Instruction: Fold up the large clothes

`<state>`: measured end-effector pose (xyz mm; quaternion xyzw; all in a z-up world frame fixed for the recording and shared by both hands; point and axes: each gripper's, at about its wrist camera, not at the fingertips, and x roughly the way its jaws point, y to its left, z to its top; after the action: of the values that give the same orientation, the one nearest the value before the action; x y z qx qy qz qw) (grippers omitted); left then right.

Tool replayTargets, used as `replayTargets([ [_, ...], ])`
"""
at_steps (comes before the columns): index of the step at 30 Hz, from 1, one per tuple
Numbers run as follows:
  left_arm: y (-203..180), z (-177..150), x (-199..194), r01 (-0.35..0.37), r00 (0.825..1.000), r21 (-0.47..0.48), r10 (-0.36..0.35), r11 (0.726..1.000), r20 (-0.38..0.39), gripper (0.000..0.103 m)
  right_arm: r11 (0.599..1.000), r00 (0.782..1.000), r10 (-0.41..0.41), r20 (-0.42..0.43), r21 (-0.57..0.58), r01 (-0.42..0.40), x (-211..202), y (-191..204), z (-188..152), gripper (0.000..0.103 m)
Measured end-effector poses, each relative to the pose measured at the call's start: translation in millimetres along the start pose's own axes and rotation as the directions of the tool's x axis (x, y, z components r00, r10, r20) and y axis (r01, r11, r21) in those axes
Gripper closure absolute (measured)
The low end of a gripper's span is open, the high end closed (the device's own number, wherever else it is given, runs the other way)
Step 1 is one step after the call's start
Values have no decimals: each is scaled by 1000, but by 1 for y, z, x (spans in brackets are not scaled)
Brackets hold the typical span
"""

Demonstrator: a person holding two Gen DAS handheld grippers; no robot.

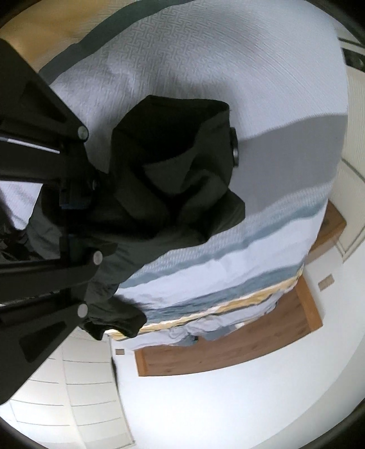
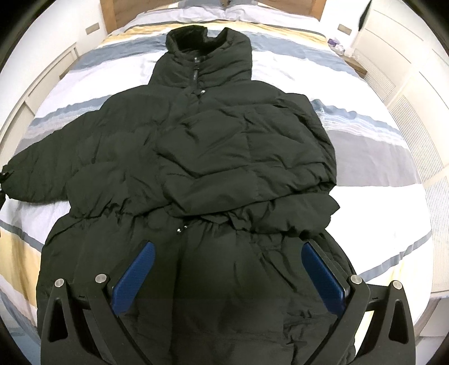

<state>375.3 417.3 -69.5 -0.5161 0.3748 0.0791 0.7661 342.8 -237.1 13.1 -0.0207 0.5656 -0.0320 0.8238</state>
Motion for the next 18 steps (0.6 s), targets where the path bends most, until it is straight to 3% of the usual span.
replayTargets([
  [11, -94, -48, -20, 46, 999, 164, -44, 985, -17, 94, 997, 999, 37, 37, 63, -39, -1, -42, -4, 1],
  [18, -173, -106, -8, 73, 996, 302, -54, 951, -73, 94, 993, 995, 73, 65, 88, -78, 1, -72, -3, 1],
])
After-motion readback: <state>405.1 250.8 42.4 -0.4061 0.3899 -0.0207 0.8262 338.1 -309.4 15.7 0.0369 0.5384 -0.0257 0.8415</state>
